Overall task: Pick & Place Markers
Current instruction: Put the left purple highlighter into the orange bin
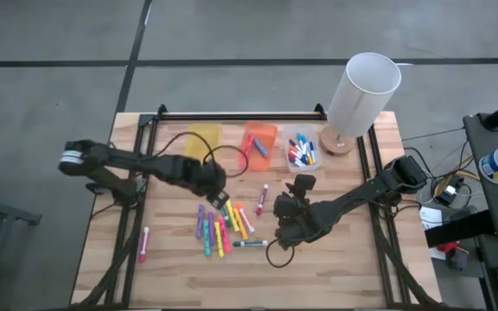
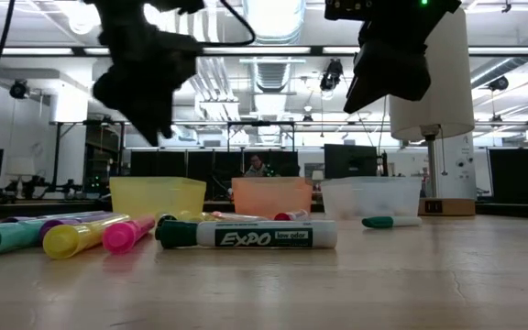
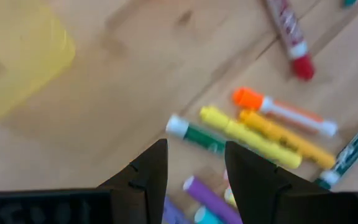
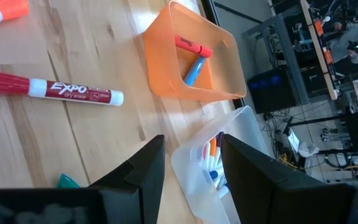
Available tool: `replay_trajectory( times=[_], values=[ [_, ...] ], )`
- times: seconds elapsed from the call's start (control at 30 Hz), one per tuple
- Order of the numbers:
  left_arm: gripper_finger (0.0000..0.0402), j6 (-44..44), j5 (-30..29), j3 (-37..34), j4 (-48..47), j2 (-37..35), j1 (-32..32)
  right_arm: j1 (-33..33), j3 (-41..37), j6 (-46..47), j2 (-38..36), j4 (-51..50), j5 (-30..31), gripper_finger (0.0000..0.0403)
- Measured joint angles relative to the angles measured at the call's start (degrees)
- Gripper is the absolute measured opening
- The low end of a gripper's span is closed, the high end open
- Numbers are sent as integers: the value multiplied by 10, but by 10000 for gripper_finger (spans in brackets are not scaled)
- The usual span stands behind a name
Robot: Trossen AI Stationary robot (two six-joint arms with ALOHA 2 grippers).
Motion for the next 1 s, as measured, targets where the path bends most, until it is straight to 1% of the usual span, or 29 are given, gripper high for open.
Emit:
replay_trajectory(
  times=[0.13, 0.27, 0.33, 0.53, 0.7, 0.93, 1.0],
  values=[
    [153, -54, -8, -40, 1, -8, -27, 0, 0, 0, 0, 0, 0, 150],
    [153, -96, 1, -70, 3, -8, -50, 0, 0, 0, 0, 0, 0, 150],
    [153, -125, 9, -83, 2, -7, -59, 0, 0, 0, 0, 0, 0, 150],
    [153, -192, 8, -109, 8, -7, -77, 0, 0, 0, 0, 1, 0, 150],
    [153, -213, 7, -131, 38, -7, -85, 0, 0, 0, 0, 2, 0, 150],
    [153, -231, 3, -163, 104, -7, -93, 0, 0, 0, 0, 2, 0, 150],
    [153, -236, 3, -171, 105, -7, -93, 0, 0, 0, 0, 2, 0, 150]
  ],
)
